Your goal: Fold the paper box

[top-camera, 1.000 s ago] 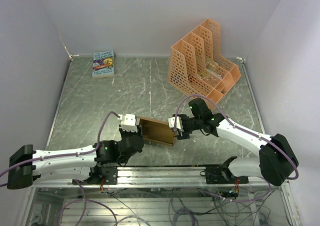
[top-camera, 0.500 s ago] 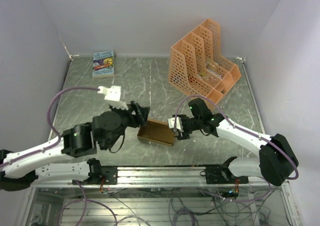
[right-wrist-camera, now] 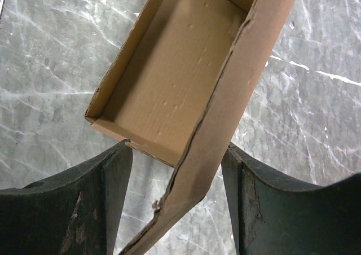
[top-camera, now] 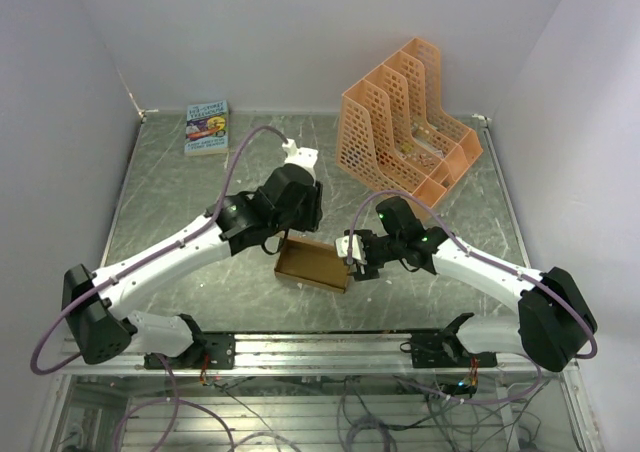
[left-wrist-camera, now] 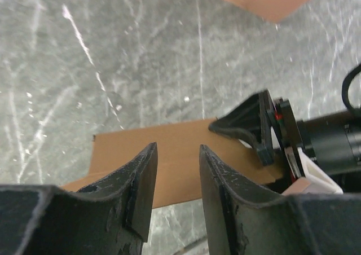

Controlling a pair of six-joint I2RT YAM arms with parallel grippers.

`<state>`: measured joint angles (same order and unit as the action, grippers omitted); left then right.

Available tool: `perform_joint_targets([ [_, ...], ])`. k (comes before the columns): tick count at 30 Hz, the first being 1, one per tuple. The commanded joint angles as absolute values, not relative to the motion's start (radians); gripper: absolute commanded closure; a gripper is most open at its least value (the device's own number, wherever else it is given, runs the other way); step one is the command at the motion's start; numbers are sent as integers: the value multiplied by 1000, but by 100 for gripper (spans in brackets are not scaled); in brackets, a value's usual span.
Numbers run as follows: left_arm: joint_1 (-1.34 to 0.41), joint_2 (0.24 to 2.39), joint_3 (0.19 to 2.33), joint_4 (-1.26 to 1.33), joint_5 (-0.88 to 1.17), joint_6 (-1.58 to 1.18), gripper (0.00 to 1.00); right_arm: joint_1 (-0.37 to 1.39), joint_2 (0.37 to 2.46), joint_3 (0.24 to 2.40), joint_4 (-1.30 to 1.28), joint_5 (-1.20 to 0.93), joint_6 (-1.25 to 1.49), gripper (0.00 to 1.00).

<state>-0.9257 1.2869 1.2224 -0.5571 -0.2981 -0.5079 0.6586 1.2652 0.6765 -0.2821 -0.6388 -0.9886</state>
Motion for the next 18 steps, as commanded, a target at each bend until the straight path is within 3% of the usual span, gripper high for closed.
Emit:
perform_joint_targets([
  [1,-923,1317,1196,-595,-131,-492,55,670,1270,667,-287,-640,-994,37],
  [9,-903,1303,1059,-575,-72,-510,59,670,1273,675,-299,-644,-993,35],
  [18,-890,1325,992,-553,-24,-520,61,671,1259,686,-326,-672,-992,26],
])
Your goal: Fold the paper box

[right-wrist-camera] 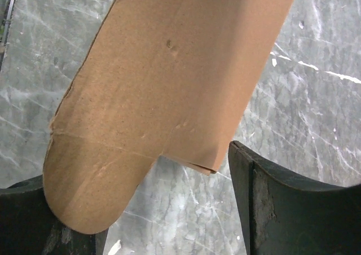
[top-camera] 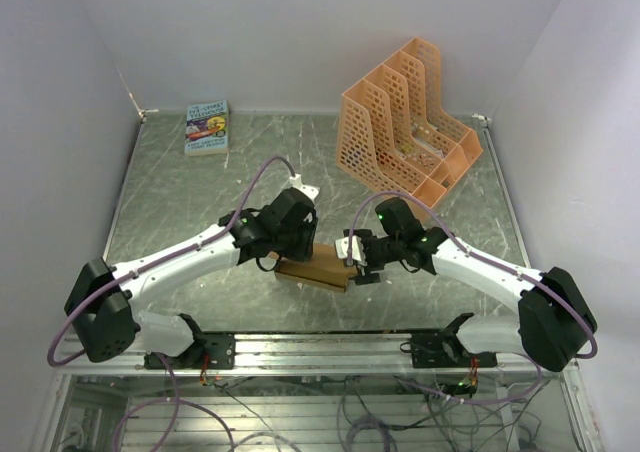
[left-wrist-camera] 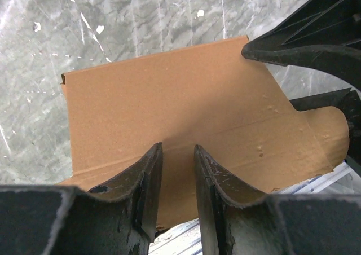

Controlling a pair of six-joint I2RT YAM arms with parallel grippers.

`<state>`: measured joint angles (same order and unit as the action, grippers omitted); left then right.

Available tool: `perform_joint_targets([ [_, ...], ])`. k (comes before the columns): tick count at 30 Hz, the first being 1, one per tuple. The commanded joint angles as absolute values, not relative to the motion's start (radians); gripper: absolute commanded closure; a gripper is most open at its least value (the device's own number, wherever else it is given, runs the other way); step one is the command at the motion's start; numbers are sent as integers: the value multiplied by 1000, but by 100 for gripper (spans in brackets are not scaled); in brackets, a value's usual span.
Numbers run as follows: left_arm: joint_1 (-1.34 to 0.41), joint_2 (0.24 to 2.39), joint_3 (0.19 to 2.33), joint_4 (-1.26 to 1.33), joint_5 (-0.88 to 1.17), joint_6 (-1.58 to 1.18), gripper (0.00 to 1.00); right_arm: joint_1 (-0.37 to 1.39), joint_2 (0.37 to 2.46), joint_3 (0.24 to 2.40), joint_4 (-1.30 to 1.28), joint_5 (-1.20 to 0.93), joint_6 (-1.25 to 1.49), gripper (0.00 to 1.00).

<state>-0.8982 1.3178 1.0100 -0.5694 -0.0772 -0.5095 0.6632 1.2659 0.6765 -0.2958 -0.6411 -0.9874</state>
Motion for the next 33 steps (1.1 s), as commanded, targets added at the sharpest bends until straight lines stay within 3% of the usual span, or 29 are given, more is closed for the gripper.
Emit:
perform_joint_targets([
  [1,-890,1327,988,-550,-23,-521,60,672,1256,690,-341,-681,-1000,24],
  [3,-887,1331,979,-546,-20,-521,60,671,1247,701,-373,-700,-1022,18],
  [5,-883,1339,973,-540,-16,-520,60,670,1244,713,-409,-710,-1045,2],
  [6,-883,1345,971,-537,-12,-519,60,670,1239,717,-426,-711,-1056,1],
  [23,-869,1437,883,-441,50,-517,61,577,1169,847,-843,-831,-1309,0],
  [26,-867,1454,871,-425,54,-516,61,577,1168,853,-825,-871,-1245,0],
  [30,-860,1480,856,-407,57,-512,62,595,1211,821,-607,-885,-981,1],
  [31,-858,1486,851,-402,61,-512,62,615,1238,823,-560,-859,-917,3],
  [33,-854,1492,843,-397,66,-513,63,629,1309,828,-495,-826,-835,18],
])
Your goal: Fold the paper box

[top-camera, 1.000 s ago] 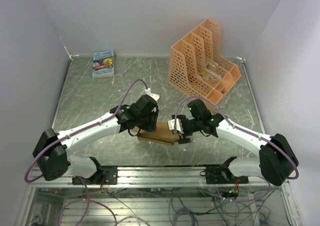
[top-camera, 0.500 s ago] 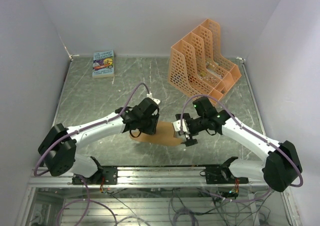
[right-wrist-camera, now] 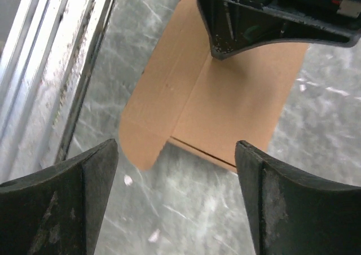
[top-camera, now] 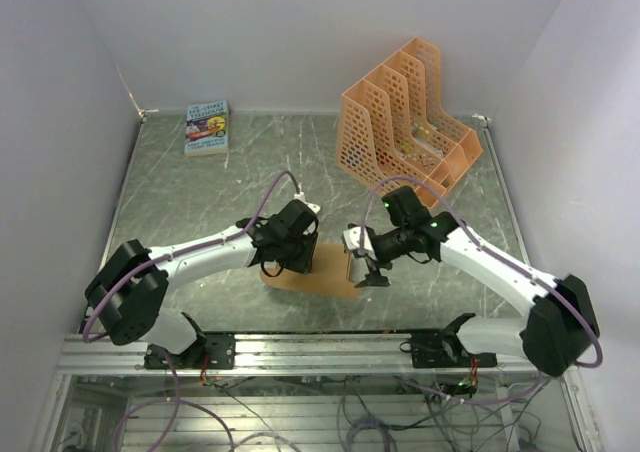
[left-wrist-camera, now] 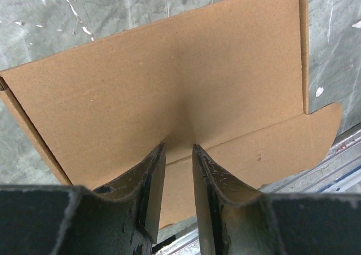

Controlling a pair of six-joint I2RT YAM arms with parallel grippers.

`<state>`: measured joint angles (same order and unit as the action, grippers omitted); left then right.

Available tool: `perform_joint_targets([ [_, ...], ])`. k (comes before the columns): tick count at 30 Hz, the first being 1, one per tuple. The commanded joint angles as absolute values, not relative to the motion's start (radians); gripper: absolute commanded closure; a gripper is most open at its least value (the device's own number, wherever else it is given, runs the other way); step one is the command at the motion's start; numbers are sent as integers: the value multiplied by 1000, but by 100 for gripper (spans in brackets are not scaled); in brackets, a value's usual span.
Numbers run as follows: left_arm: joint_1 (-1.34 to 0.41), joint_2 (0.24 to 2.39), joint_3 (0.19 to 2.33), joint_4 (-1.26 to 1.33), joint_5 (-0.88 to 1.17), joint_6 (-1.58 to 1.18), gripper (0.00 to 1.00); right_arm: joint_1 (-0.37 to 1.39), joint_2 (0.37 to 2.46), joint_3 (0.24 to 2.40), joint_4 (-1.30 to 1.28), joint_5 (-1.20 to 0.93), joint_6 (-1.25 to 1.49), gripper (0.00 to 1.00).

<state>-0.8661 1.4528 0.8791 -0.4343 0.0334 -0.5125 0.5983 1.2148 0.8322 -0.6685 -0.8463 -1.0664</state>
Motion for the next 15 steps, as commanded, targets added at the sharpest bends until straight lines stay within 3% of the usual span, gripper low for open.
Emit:
perform_joint_targets([
  [1,-853,1493,844,-400,66,-513,64,635,1336,829,-474,-812,-811,30],
  [4,-851,1463,846,-405,58,-521,64,652,1396,828,-406,-765,-719,72],
  [6,-849,1430,856,-413,45,-524,63,658,1421,827,-376,-735,-674,86],
  [11,-835,1341,874,-412,50,-533,61,648,1437,834,-351,-678,-631,93],
  [15,-820,1254,873,-449,-6,-539,59,576,1376,865,-440,-824,-686,86],
])
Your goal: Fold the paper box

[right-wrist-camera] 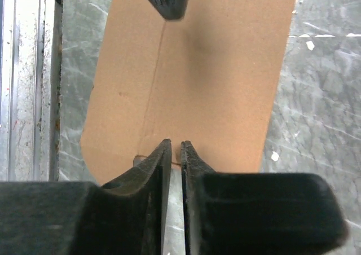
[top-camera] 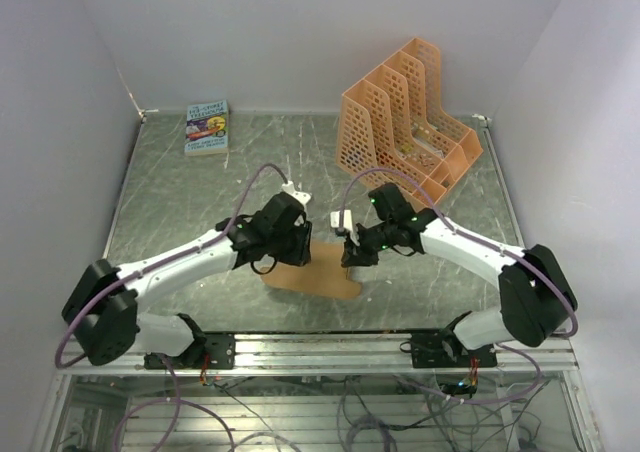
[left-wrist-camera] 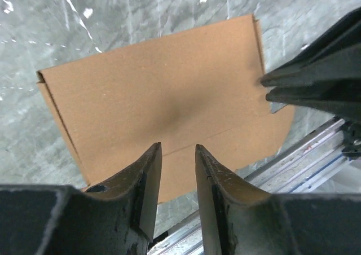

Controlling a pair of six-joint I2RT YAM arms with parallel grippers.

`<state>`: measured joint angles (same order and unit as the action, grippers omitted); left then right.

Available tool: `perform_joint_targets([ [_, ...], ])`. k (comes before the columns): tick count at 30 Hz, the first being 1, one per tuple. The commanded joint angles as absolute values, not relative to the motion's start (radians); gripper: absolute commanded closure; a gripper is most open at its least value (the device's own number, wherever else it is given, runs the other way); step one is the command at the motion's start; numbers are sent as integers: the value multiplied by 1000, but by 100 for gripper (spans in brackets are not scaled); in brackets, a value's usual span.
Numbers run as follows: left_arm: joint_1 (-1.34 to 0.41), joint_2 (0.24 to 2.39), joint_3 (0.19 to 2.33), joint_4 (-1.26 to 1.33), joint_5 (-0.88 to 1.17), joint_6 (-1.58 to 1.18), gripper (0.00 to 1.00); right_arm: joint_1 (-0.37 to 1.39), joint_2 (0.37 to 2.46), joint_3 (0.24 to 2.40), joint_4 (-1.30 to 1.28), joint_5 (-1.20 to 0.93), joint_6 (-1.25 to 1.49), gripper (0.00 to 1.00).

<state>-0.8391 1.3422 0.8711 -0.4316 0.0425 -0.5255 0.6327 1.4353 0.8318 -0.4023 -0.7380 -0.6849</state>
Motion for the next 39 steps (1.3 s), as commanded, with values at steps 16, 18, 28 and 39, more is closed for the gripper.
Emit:
perform_joint_targets([
  [16,-538,1159,612,-237,183,-541,35,509,1491,820,-432,-585,-607,89],
  [18,-531,1188,604,-217,212,-540,35,543,1515,837,-421,-580,-594,89],
  [28,-510,1268,584,-132,266,-568,45,554,1699,1062,-419,-635,-570,88],
  [39,-491,1217,551,-81,223,-636,45,390,1751,1288,-497,-670,-602,75],
])
